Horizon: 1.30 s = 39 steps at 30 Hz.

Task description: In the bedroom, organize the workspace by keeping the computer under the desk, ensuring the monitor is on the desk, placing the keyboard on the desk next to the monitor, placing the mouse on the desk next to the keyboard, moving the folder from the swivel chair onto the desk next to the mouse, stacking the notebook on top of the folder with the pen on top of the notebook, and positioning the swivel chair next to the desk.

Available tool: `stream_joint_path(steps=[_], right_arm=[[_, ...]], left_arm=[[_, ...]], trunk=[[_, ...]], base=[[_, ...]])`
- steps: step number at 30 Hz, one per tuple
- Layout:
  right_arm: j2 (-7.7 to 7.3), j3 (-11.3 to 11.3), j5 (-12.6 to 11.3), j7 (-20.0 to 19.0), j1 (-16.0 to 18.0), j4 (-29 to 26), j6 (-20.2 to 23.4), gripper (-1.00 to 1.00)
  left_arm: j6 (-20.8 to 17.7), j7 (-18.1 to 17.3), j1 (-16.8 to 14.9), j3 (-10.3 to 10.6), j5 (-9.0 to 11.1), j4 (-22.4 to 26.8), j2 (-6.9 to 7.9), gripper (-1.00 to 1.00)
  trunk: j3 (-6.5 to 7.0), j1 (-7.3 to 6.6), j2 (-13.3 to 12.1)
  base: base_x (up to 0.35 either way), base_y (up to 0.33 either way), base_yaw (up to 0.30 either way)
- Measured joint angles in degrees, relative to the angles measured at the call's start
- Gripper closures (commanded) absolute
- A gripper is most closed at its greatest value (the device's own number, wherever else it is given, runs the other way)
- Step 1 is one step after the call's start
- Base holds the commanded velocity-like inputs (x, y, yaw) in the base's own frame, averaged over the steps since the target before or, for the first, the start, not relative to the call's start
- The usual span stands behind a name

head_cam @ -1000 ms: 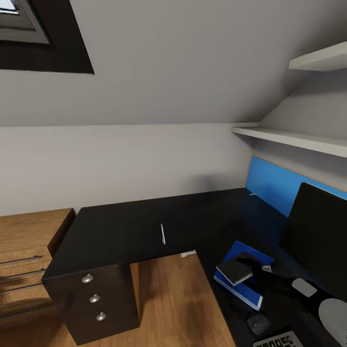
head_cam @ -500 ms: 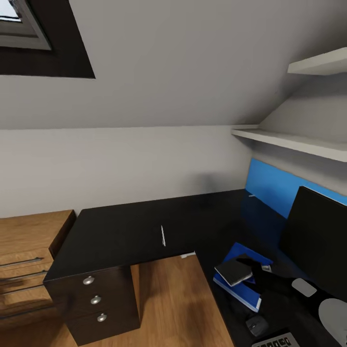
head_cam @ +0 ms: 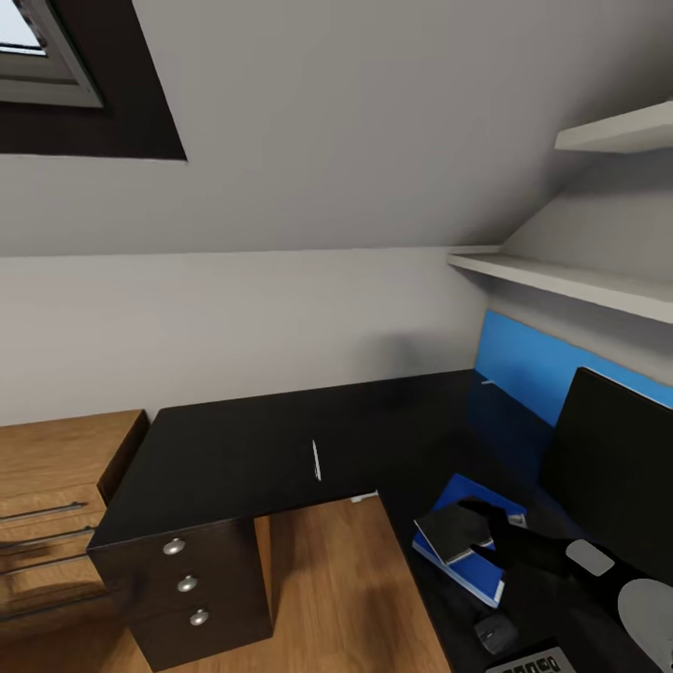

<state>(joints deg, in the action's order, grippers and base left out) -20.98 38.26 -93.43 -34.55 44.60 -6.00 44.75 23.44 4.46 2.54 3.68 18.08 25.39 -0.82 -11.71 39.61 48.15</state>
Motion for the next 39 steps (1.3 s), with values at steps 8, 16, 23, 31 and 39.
stream_joint_path(steps=[8,16,23,31,39], right_arm=[[-0.06,-0.13,-0.09,-0.14,0.0,0.0,-0.2,-1.0],[-0.06,-0.11,-0.21,-0.56,0.0,-0.1,-1.13,-1.0],[-0.01,-0.08,-0.21,-2.2,0.0,-0.34,-1.47,-1.0],[0.01,-0.04,-0.13,-2.91,0.0,-3.26,-2.99,-1.0],[0.06,0.33,0.19,-2.94,0.0,-6.53,-5.41,-1.0]], left_arm=[[0.0,0.0,0.0,0.02,0.03,0.0,-0.01,-1.0],[0.0,0.0,0.01,0.0,0.06,0.0,-0.01,-1.0],[0.0,0.0,0.02,-0.02,0.1,0.01,-0.02,-1.0],[-0.01,0.0,0.01,-0.01,0.07,0.01,-0.01,-1.0],[-0.01,0.0,0.01,-0.01,0.07,0.01,-0.01,-1.0]], trunk=[[0.55,-0.67,-1.22],[0.55,-0.67,-1.22],[0.49,-0.67,-1.22],[0.16,-0.67,-1.22],[-0.2,-0.67,-1.22]], base=[[0.0,0.0,0.0],[0.0,0.0,0.0],[0.0,0.0,0.056],[0.0,0.0,0.194],[0.0,0.0,0.235]])
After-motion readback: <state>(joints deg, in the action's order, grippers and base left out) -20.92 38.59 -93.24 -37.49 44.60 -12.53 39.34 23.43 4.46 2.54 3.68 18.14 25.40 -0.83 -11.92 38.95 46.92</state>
